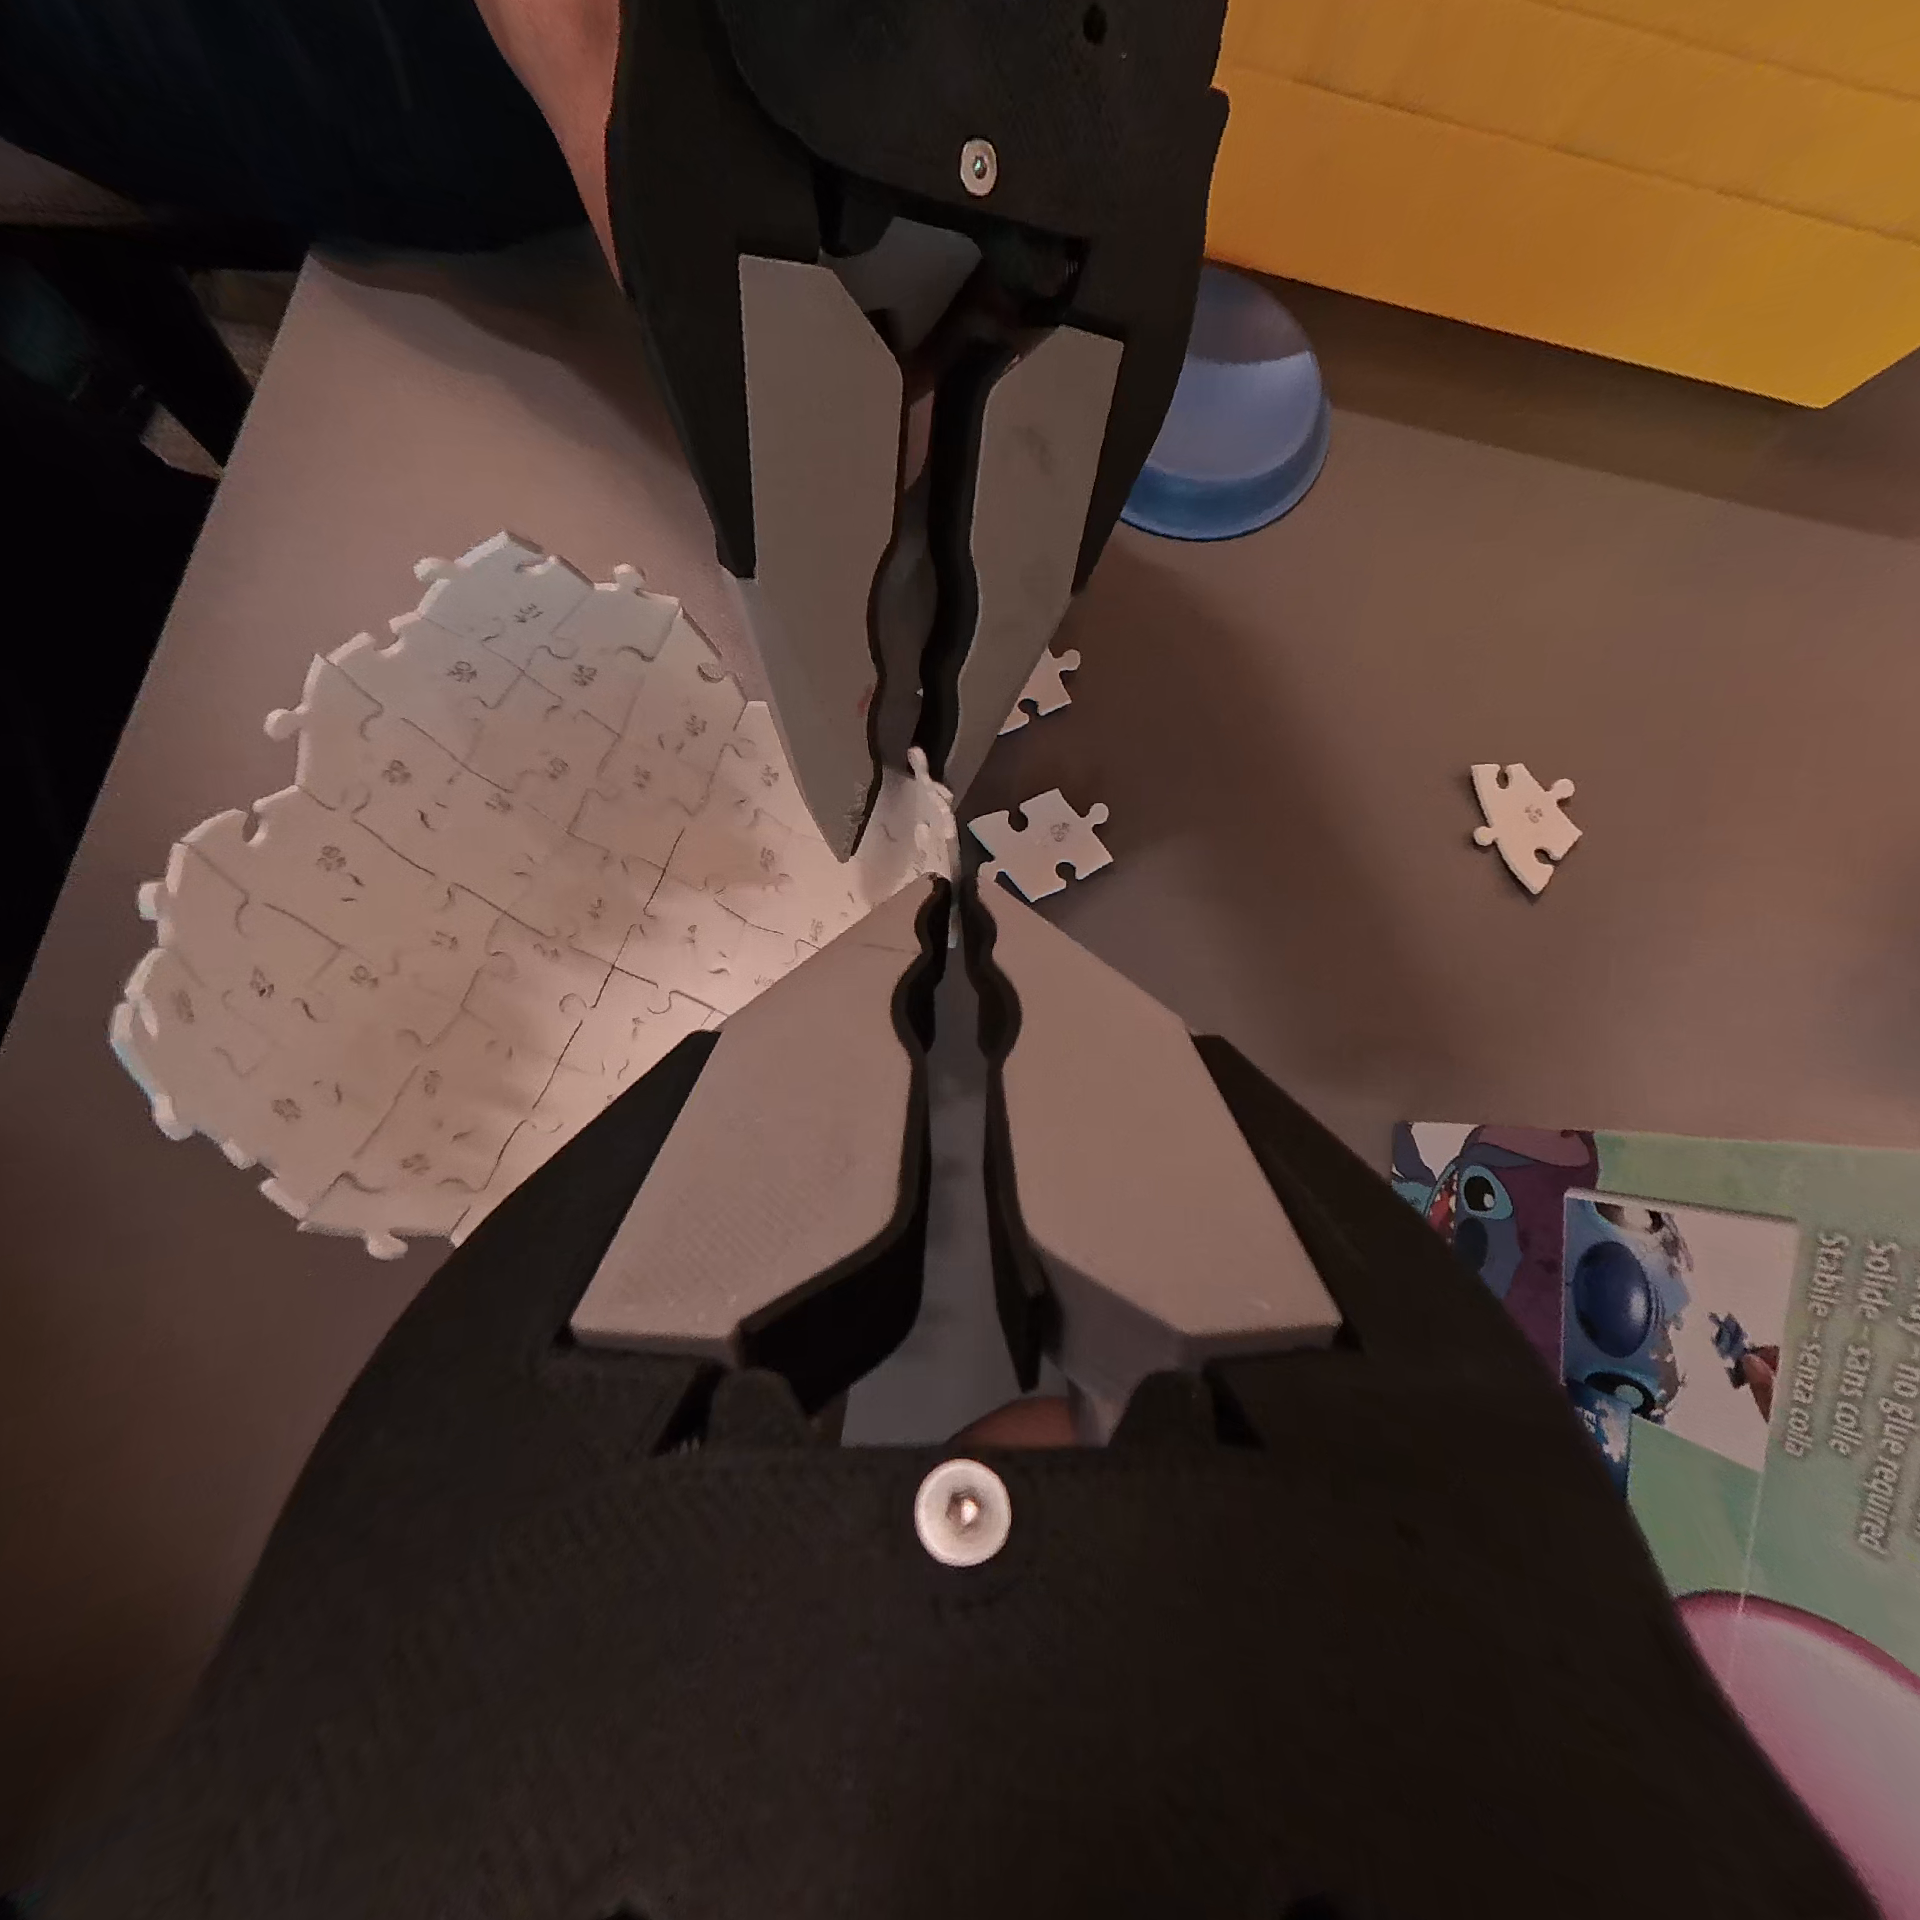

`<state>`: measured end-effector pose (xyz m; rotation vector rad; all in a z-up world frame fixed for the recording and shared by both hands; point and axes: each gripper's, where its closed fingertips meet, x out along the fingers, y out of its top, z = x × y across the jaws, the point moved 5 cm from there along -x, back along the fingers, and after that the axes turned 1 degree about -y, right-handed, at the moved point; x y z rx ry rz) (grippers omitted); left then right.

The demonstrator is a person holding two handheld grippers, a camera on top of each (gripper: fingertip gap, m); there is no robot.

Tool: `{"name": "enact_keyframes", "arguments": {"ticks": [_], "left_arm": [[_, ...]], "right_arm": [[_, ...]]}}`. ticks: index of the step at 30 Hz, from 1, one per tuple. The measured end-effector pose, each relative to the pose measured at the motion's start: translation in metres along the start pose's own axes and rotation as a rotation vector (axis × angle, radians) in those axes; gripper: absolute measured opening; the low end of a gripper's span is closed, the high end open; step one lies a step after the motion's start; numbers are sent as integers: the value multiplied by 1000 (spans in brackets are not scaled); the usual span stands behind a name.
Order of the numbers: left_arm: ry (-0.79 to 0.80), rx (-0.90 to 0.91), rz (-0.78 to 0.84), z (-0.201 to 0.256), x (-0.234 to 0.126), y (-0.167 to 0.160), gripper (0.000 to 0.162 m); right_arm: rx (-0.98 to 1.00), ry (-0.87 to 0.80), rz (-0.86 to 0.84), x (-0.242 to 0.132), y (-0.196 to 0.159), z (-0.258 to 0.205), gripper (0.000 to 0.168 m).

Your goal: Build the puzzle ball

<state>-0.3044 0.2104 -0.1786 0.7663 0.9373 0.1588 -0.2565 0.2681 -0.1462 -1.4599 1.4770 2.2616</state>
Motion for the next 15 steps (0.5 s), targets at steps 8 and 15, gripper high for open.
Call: {"name": "enact_keyframes", "arguments": {"ticks": [8, 15], "left_arm": [[38, 54, 76, -2, -6, 11, 27], [49, 133, 61, 0, -2, 11, 26]], "right_arm": [[11, -1, 2, 0, 0, 1, 0], [22, 1, 7, -1, 0, 2, 0]]}}
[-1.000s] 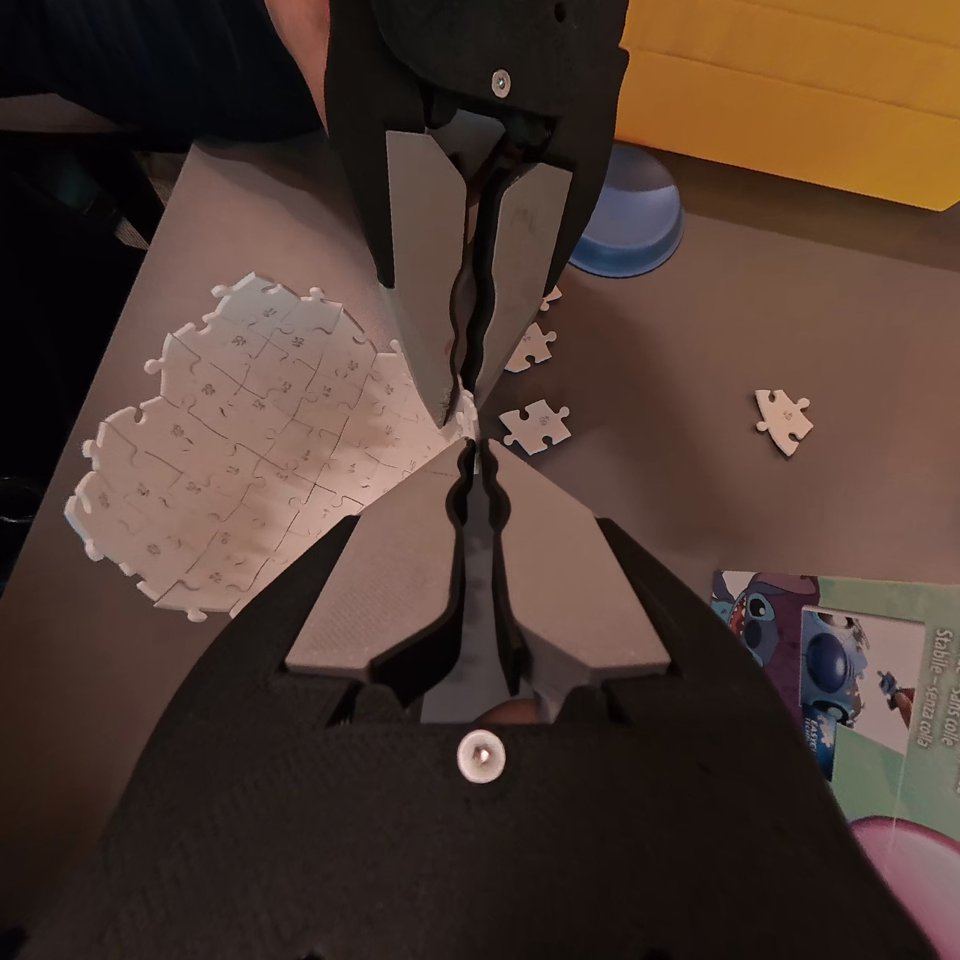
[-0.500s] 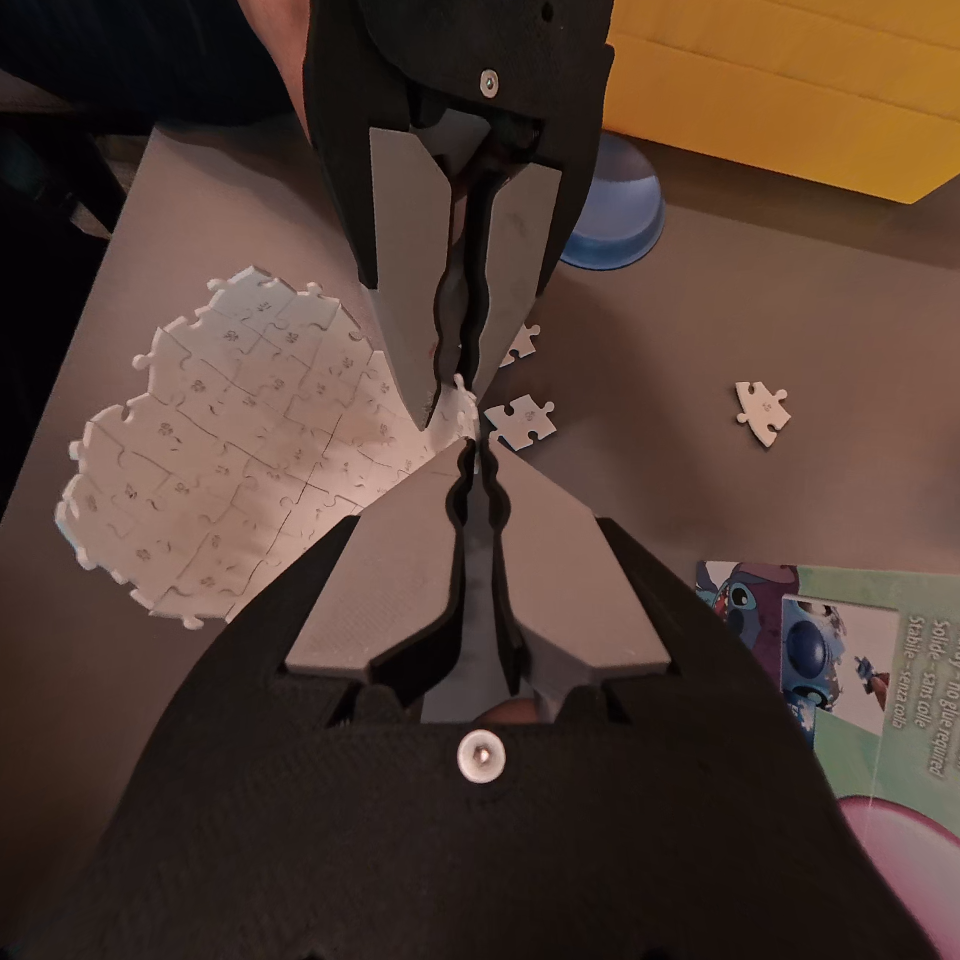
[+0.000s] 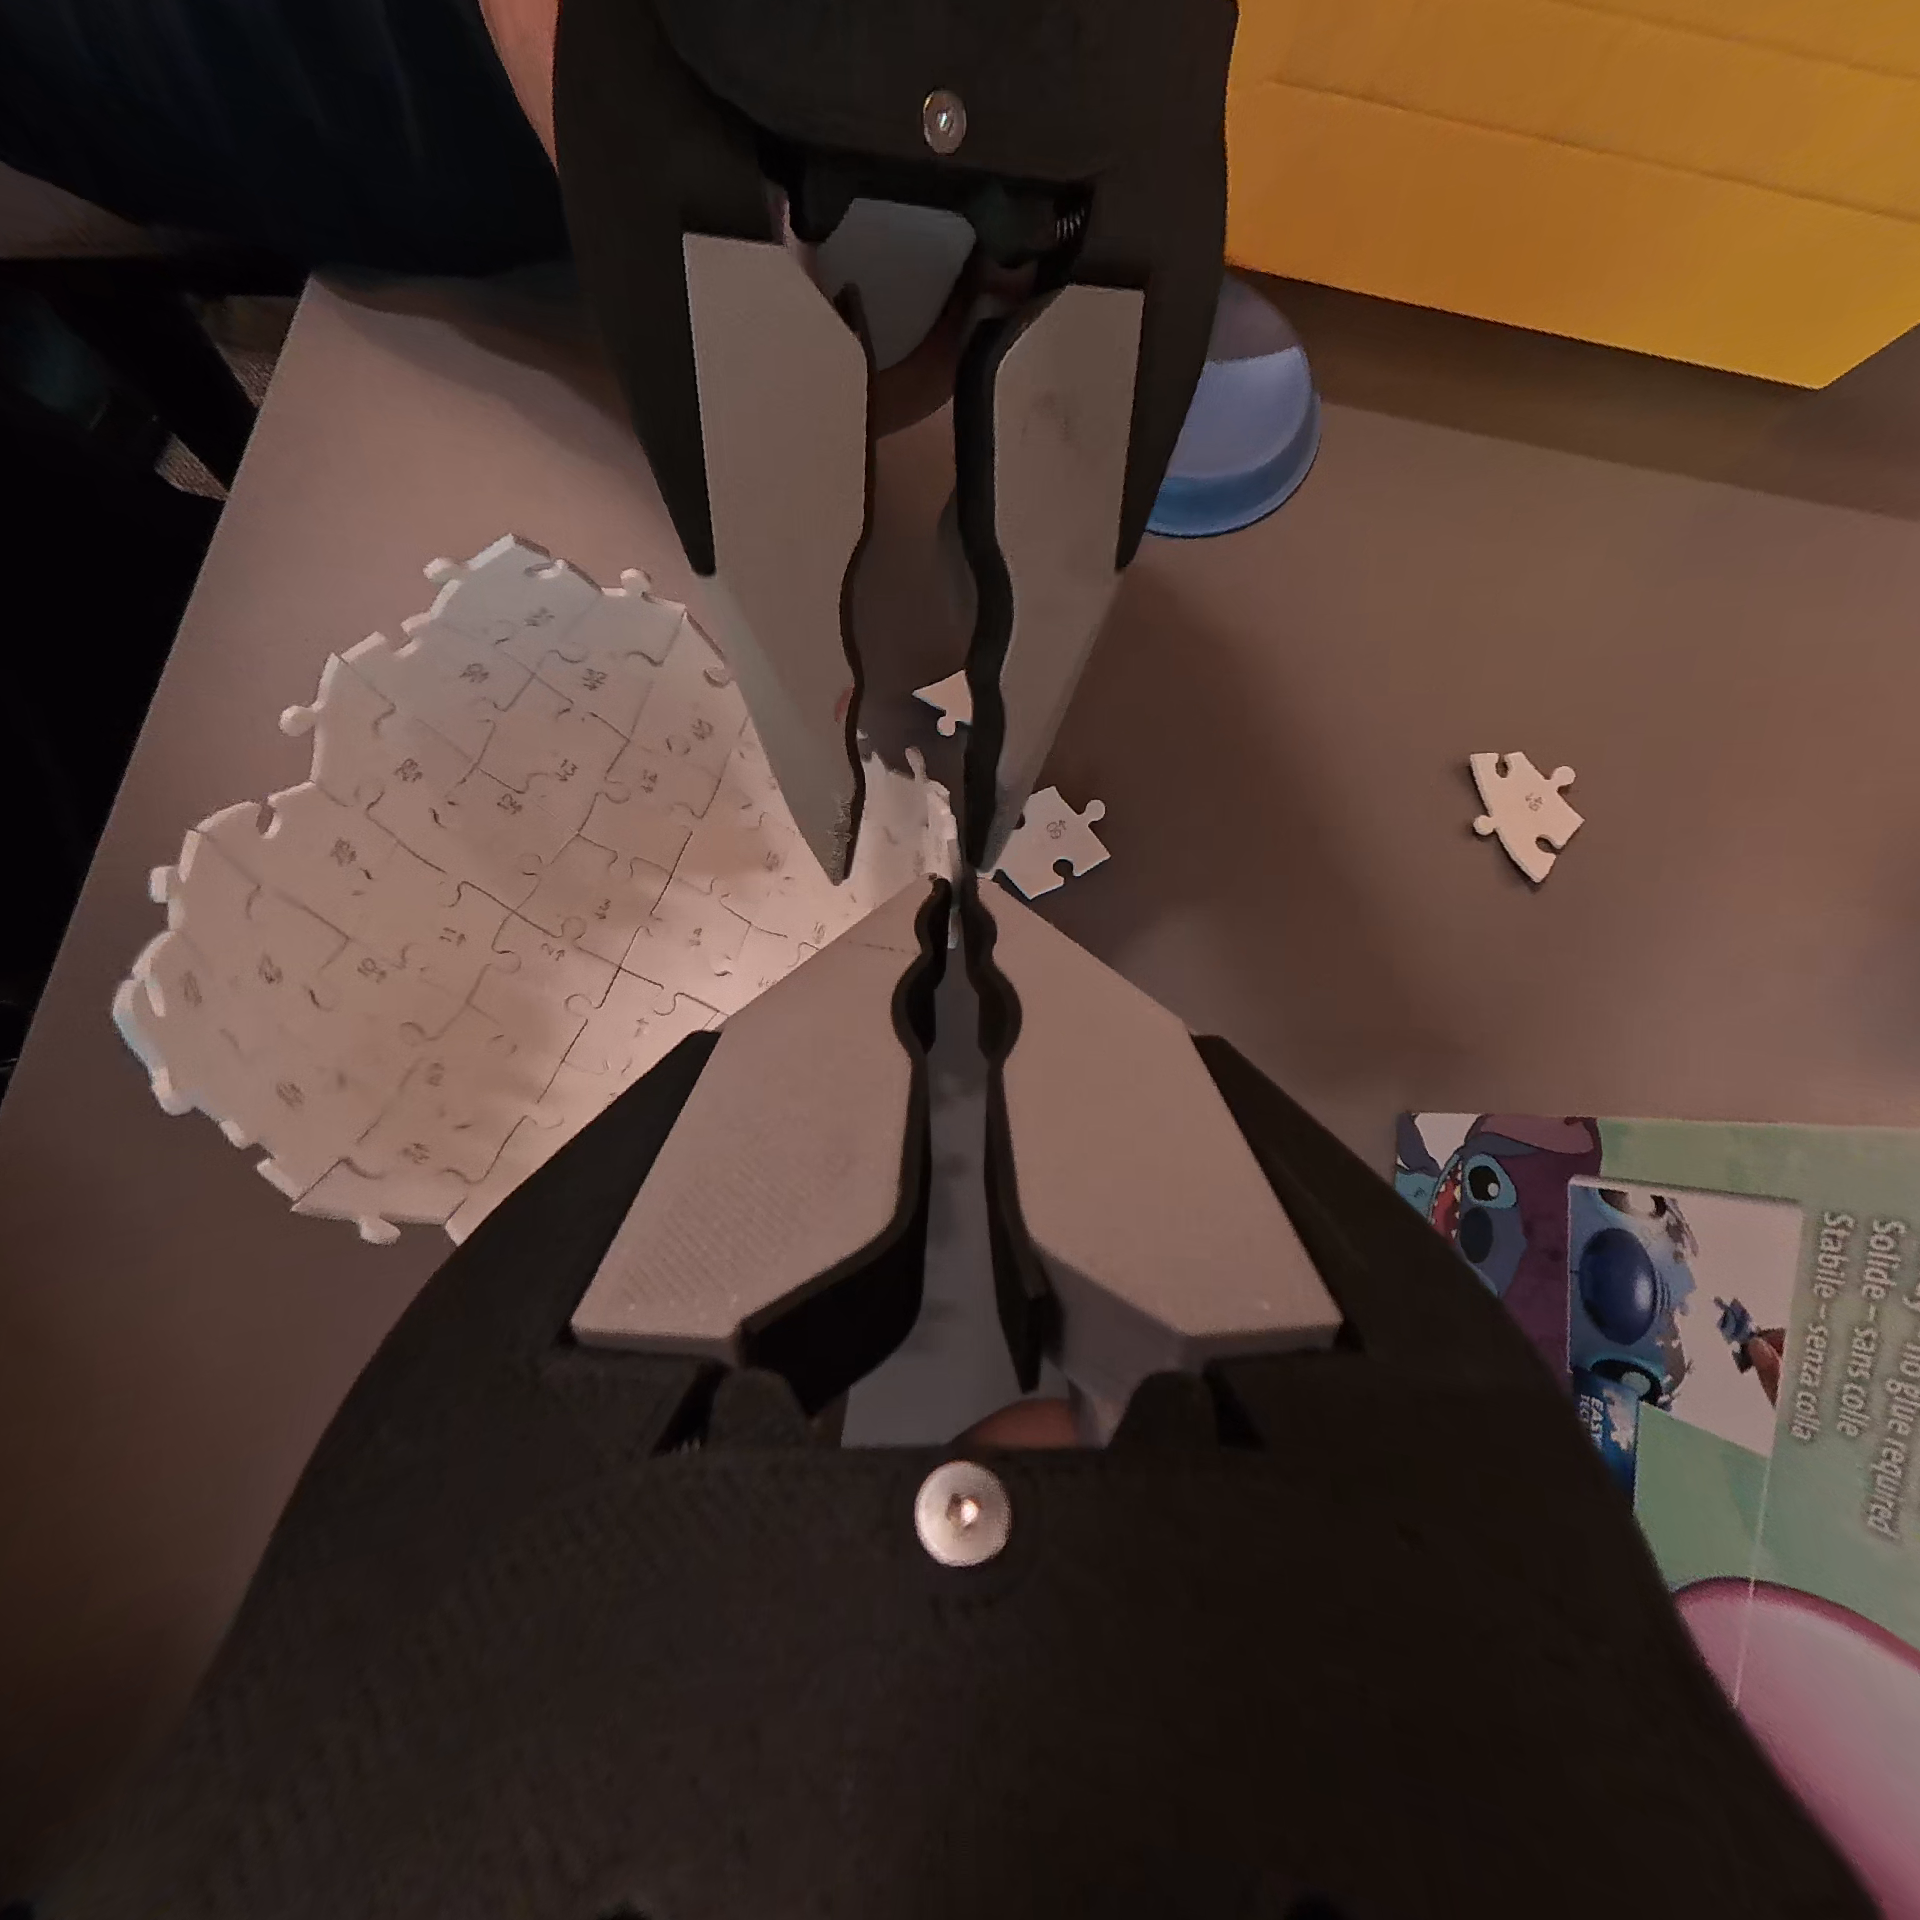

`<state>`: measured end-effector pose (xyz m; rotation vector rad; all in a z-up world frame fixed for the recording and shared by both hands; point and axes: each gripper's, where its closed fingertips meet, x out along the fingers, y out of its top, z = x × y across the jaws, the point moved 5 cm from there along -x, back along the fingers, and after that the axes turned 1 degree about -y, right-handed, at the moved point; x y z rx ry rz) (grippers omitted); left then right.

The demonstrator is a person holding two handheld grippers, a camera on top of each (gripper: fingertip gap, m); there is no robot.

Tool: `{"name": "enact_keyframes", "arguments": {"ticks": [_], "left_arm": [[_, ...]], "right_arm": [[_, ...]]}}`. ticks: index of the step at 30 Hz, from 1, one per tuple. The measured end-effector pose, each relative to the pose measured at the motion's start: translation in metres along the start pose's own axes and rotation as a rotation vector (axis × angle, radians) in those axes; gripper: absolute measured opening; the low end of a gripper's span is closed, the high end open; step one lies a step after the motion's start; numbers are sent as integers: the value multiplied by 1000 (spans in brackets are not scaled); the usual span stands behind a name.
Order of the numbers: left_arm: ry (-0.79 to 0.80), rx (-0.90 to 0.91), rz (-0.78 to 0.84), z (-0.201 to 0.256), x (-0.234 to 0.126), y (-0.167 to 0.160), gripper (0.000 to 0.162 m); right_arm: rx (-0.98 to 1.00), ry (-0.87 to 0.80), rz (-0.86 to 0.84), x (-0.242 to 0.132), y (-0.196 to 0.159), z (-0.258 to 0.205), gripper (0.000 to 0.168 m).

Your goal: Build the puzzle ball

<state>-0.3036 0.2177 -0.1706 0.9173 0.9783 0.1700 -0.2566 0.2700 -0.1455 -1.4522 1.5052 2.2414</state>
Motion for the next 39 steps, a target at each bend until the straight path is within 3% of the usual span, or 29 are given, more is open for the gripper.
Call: {"name": "enact_keyframes", "arguments": {"ticks": [8, 39], "left_arm": [[25, 38, -21, 0, 4, -2, 12], [41, 23, 34, -3, 1, 4, 2]], "right_arm": [[3, -7, 7, -1, 0, 2, 0], [40, 35, 18, 5, -8, 4, 6]]}}
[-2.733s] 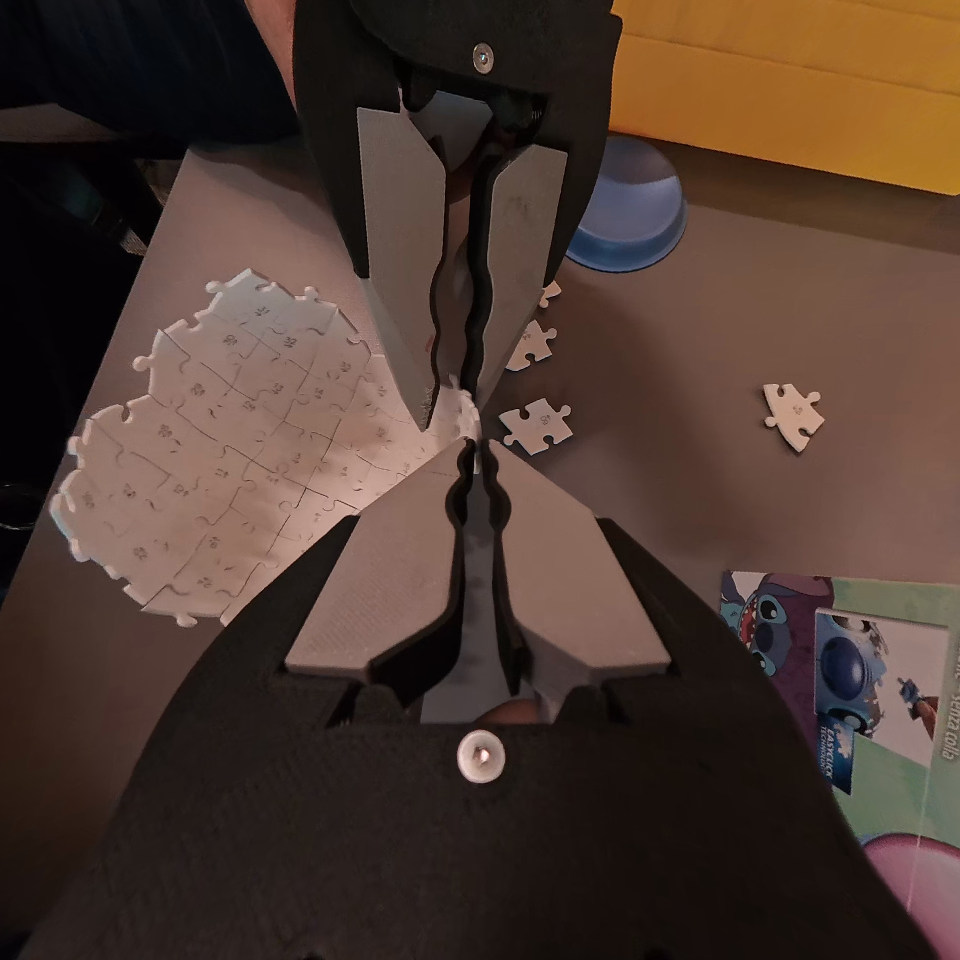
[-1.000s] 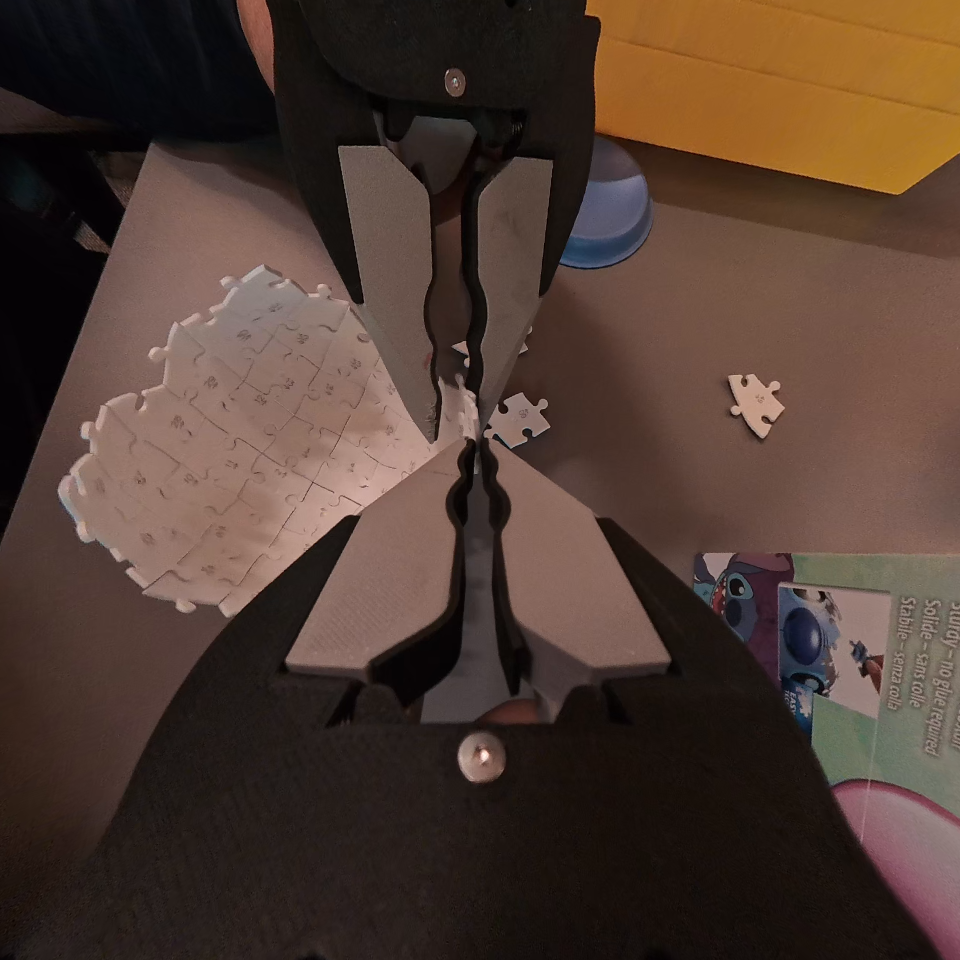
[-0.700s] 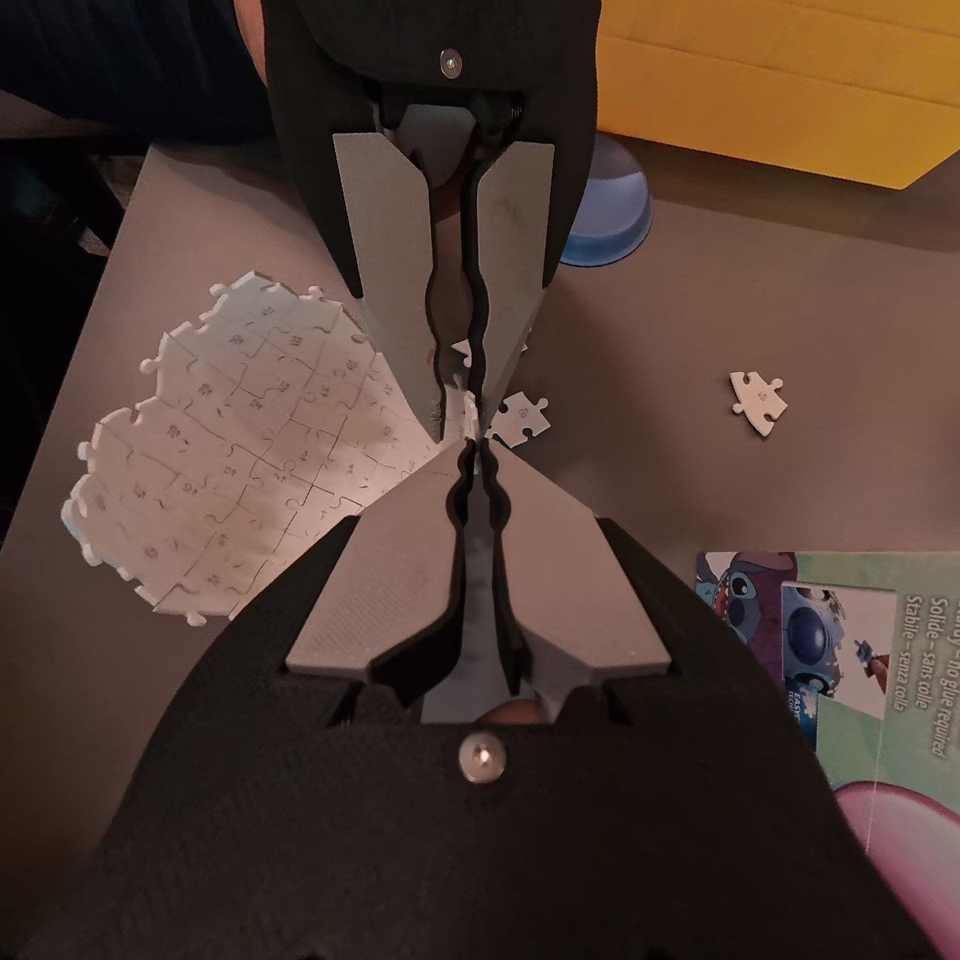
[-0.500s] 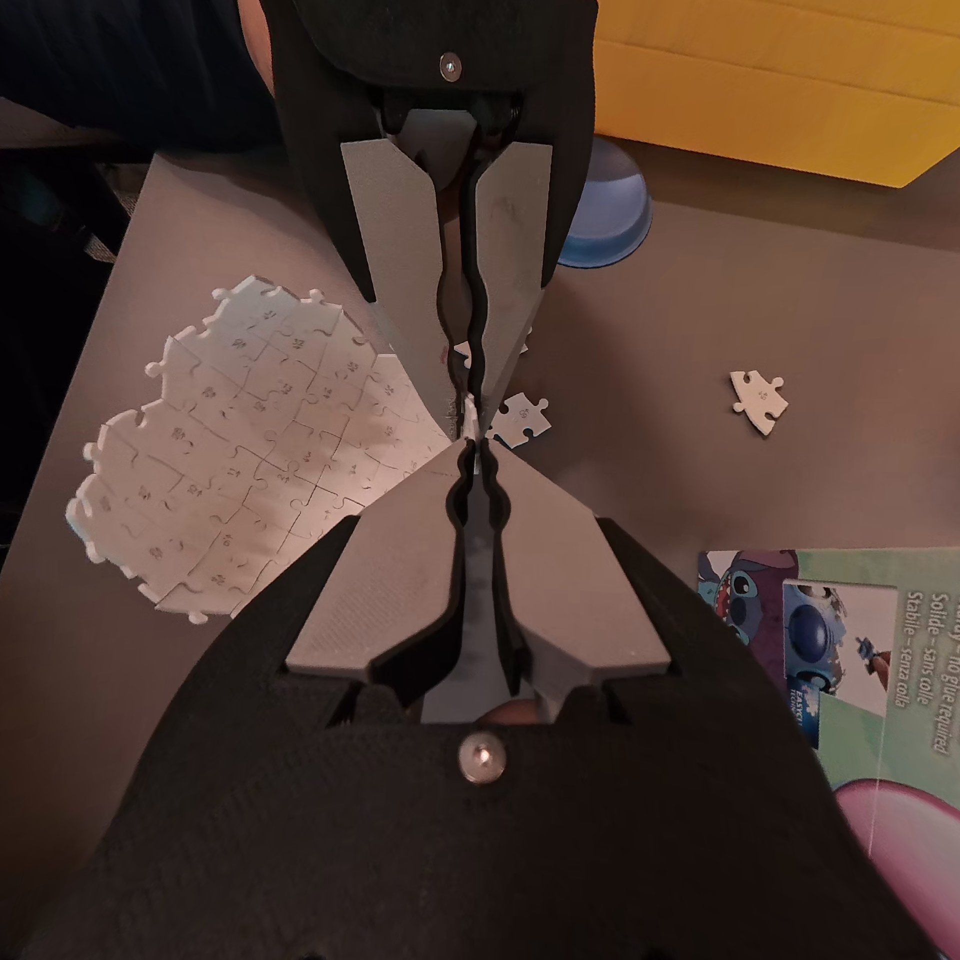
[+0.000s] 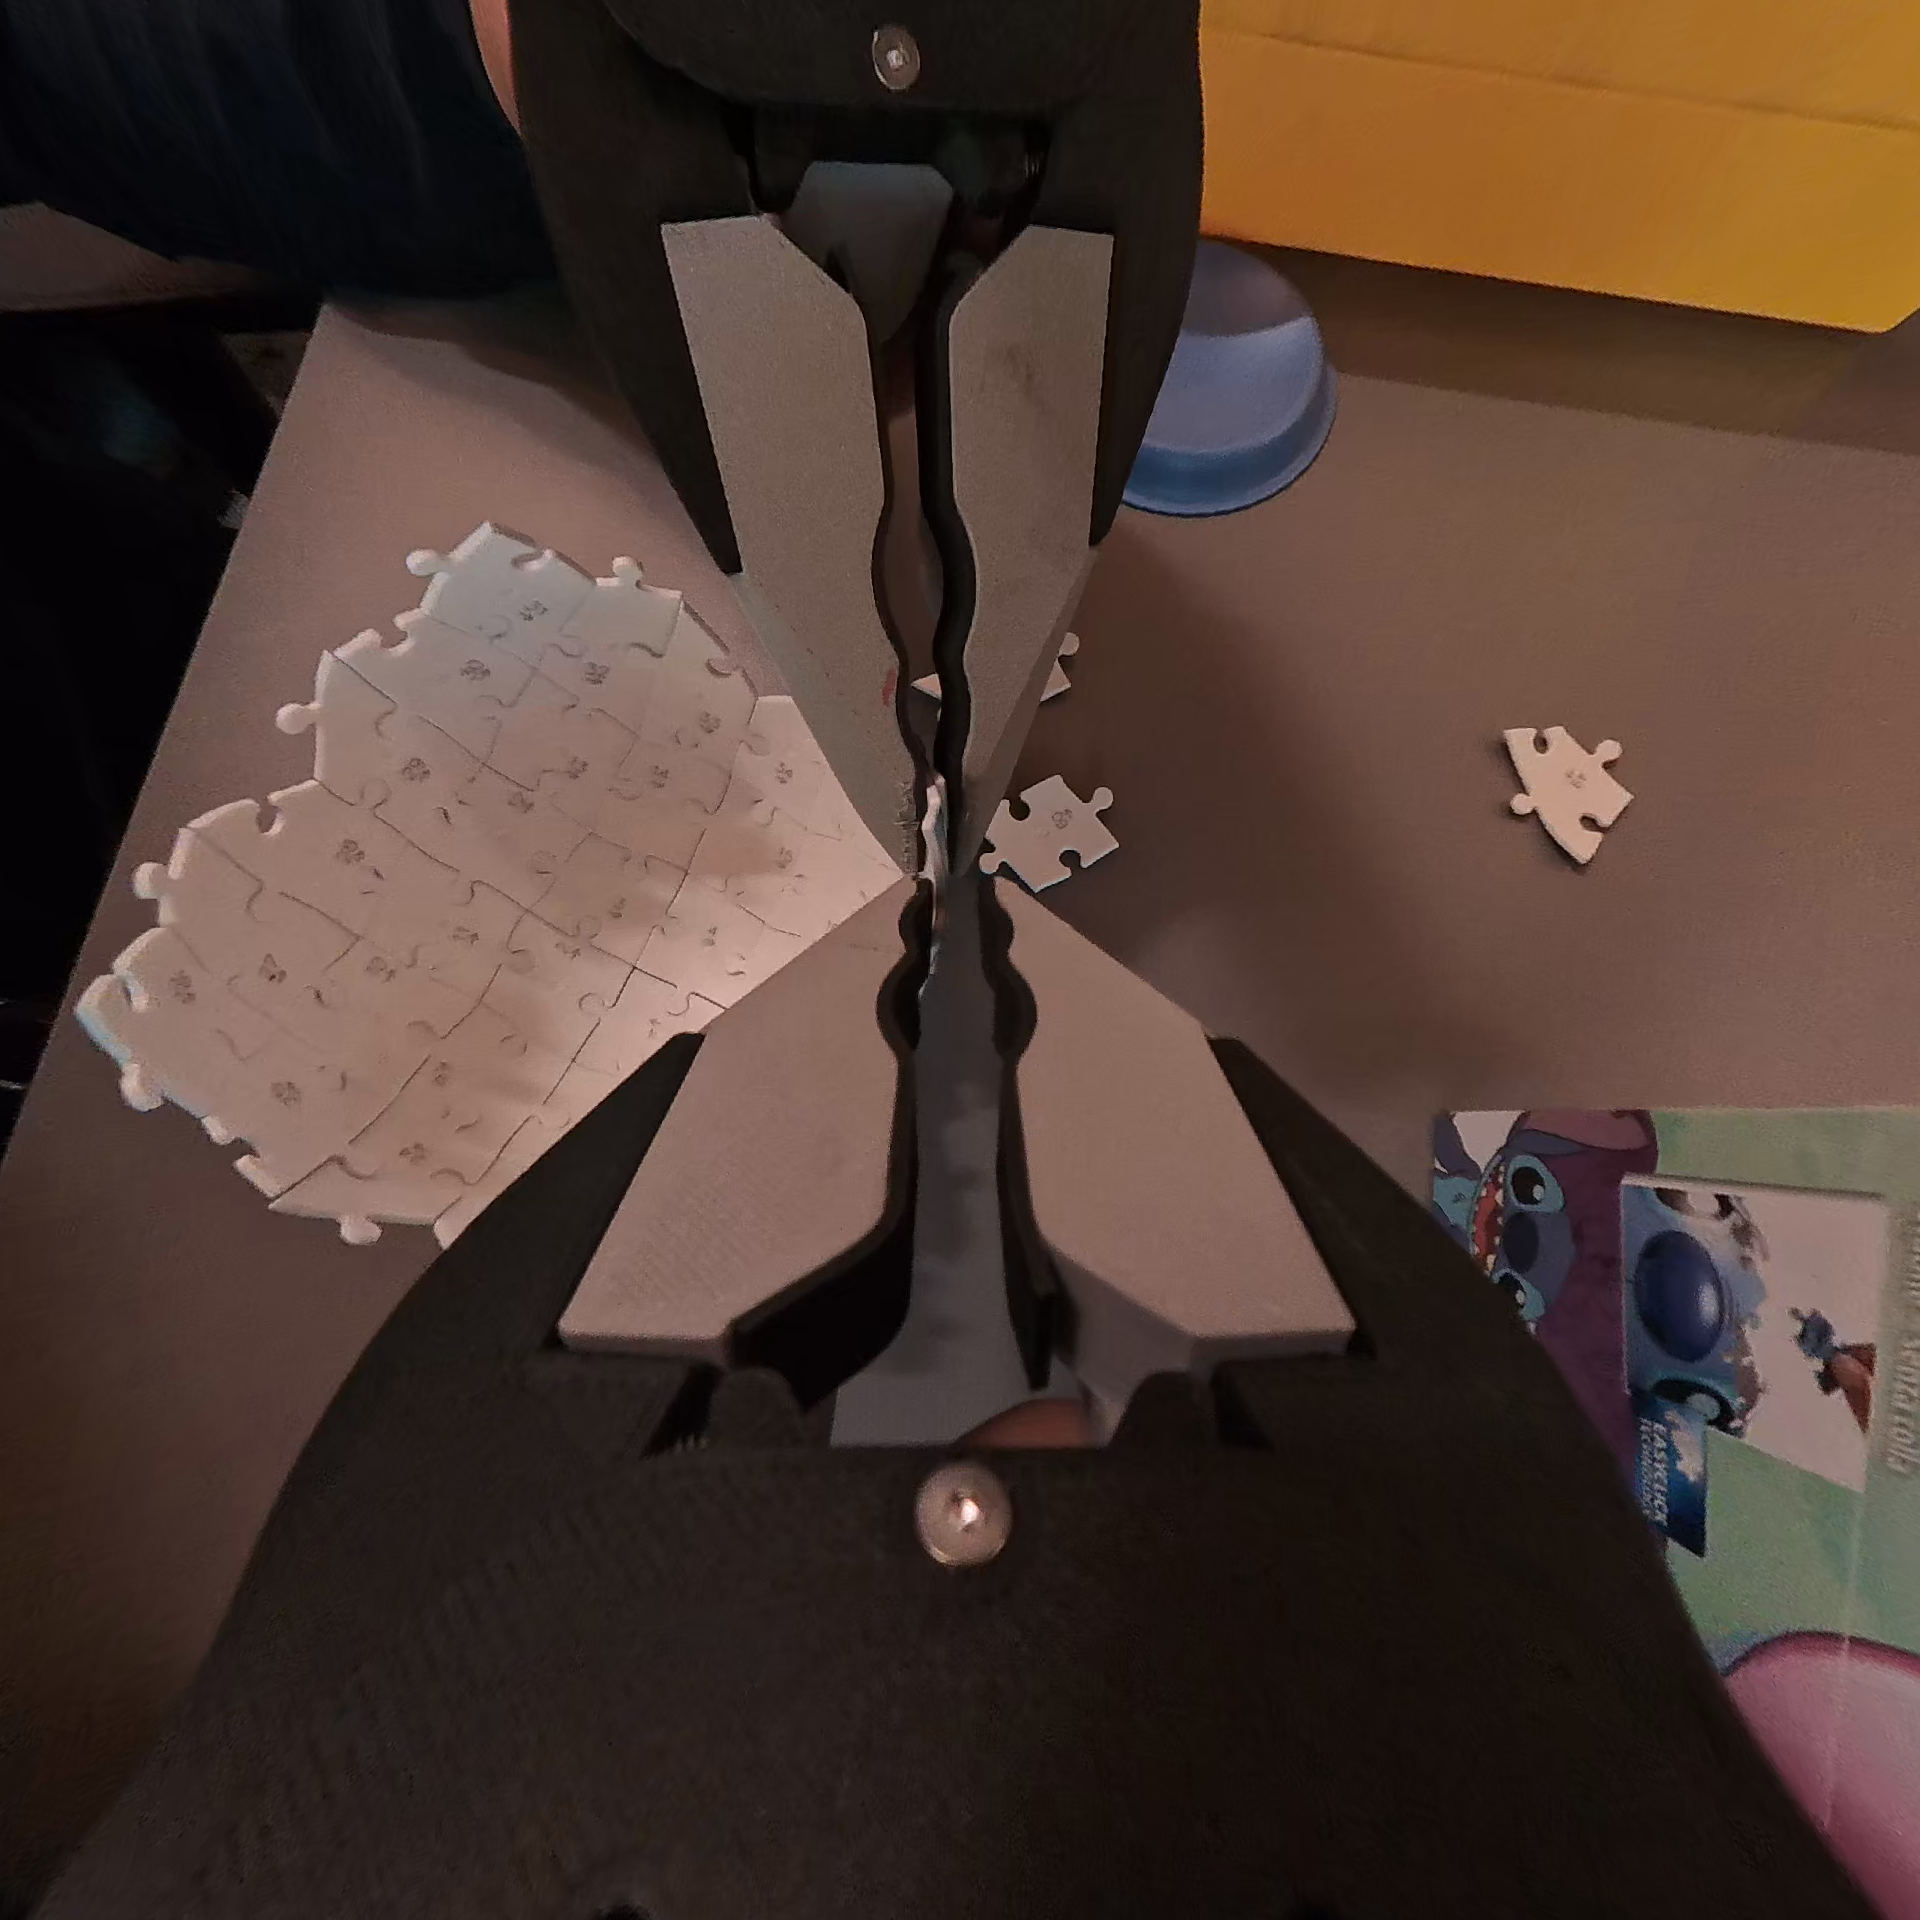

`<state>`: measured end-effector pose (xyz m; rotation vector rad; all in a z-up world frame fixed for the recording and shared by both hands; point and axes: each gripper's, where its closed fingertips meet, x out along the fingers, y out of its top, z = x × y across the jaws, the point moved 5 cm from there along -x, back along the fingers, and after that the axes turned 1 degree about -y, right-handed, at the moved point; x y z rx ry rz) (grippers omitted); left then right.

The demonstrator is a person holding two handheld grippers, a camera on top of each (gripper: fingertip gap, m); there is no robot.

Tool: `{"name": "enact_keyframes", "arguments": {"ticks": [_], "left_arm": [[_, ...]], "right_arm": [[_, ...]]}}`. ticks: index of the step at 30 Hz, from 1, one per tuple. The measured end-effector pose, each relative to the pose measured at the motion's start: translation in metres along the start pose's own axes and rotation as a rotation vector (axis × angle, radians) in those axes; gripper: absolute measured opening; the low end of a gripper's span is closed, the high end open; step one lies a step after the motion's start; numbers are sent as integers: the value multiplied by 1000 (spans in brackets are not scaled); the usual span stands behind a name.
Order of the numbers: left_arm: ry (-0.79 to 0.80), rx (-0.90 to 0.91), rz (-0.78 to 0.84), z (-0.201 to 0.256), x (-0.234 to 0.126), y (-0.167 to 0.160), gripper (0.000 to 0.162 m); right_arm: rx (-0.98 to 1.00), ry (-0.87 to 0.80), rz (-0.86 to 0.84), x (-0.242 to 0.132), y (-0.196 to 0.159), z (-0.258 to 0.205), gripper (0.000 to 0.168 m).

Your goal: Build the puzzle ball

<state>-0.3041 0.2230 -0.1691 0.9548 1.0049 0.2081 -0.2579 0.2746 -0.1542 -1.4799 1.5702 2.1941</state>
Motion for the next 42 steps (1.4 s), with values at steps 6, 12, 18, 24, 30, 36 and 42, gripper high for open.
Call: {"name": "enact_keyframes", "arguments": {"ticks": [6, 12, 18, 24, 30, 36, 42], "left_arm": [[0, -3, -7, -1, 0, -2, 2], [-31, -17, -61, 0, 1, -9, 11], [-7, 11, -91, 0, 4, -12, 5], [-27, -29, -74, -1, 2, -11, 3], [-22, -34, -77, -2, 3, -12, 3], [-30, -53, -81, -4, 4, -13, 4], [-26, -56, -100, -5, 6, -16, 6]], "right_arm": [[3, 27, 15, 5, 1, -2, 0], [10, 30, 9, 6, 0, -1, 0], [12, 28, 18, 4, 1, -1, 0], [-1, 14, 22, 4, 2, -1, 0], [-17, -9, 9, 4, 4, 0, 0], [-11, -18, 18, 3, 4, 2, 0], [-13, -28, 0, 7, 2, 3, 0]]}}
